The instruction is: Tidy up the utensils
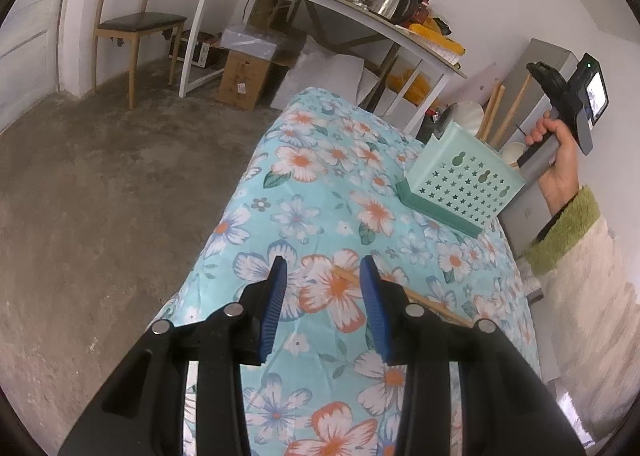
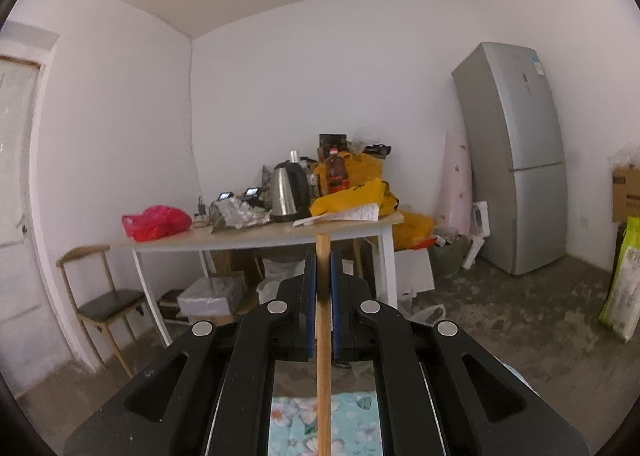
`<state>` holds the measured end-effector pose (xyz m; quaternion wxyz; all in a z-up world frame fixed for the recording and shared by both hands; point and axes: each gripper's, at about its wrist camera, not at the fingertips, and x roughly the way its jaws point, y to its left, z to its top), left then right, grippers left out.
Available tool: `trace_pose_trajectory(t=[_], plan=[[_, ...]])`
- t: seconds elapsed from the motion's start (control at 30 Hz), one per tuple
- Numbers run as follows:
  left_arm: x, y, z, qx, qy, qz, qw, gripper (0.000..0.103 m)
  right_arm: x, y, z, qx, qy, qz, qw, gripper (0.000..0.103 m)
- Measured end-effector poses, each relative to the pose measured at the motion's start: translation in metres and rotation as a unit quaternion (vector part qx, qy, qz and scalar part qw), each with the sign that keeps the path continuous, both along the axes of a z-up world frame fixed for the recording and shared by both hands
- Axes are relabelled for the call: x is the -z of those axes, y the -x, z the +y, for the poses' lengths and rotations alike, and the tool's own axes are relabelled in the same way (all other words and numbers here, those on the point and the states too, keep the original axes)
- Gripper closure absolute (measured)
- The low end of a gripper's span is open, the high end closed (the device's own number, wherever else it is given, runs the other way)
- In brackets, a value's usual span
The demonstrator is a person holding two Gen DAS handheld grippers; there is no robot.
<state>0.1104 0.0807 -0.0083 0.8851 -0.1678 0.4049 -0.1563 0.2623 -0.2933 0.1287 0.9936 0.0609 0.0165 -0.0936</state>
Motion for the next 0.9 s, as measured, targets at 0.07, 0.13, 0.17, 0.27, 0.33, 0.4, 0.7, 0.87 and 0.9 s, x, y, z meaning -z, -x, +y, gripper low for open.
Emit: trace_pose_trajectory(t=[0.07, 0.13, 0.17, 0.27, 0.33, 0.4, 0.7, 0.87, 0.9], plan=[[0.0, 0.0, -0.002, 0.003, 0.0, -0.001, 1.0, 0.067, 0.004, 0.007, 0.001, -0.005, 0.006, 0.004, 1.0, 0.098], [0.0, -0.001, -0.003, 0.007, 0.002, -0.001, 1.0, 0.067, 0.008, 0.015, -0.001, -0.012, 0.003, 0.009, 1.0, 0.098], [0.0, 0.0, -0.004, 0.008, 0.003, -0.001, 1.0, 0.067, 0.009, 0.022, -0.002, -0.015, 0.0, 0.01, 1.0, 0.098], [0.002, -0.002, -0.006, 0.012, 0.004, -0.001, 0.9999, 0.067, 0.01, 0.042, -0.004, -0.032, -0.011, 0.01, 0.999, 0.098], [0.003, -0.004, -0.009, 0.015, 0.005, 0.001, 0.9999, 0.067, 0.009, 0.057, -0.005, -0.045, -0.014, 0.006, 0.999, 0.096], [0.003, -0.005, -0.011, 0.018, 0.005, 0.001, 0.9998, 0.067, 0.008, 0.073, -0.006, -0.056, -0.017, 0.002, 0.998, 0.095], [0.005, -0.01, -0.027, 0.04, 0.0, -0.002, 0.9992, 0.067, 0.007, 0.152, -0.022, -0.107, -0.048, 0.019, 0.993, 0.082], [0.011, -0.014, -0.038, 0.059, 0.007, 0.005, 0.9982, 0.067, 0.043, 0.176, -0.031, -0.123, -0.106, 0.116, 0.98, 0.079], [0.013, -0.015, -0.041, 0.065, 0.006, 0.006, 0.9979, 0.067, 0.054, 0.179, -0.031, -0.123, -0.114, 0.14, 0.976, 0.079]])
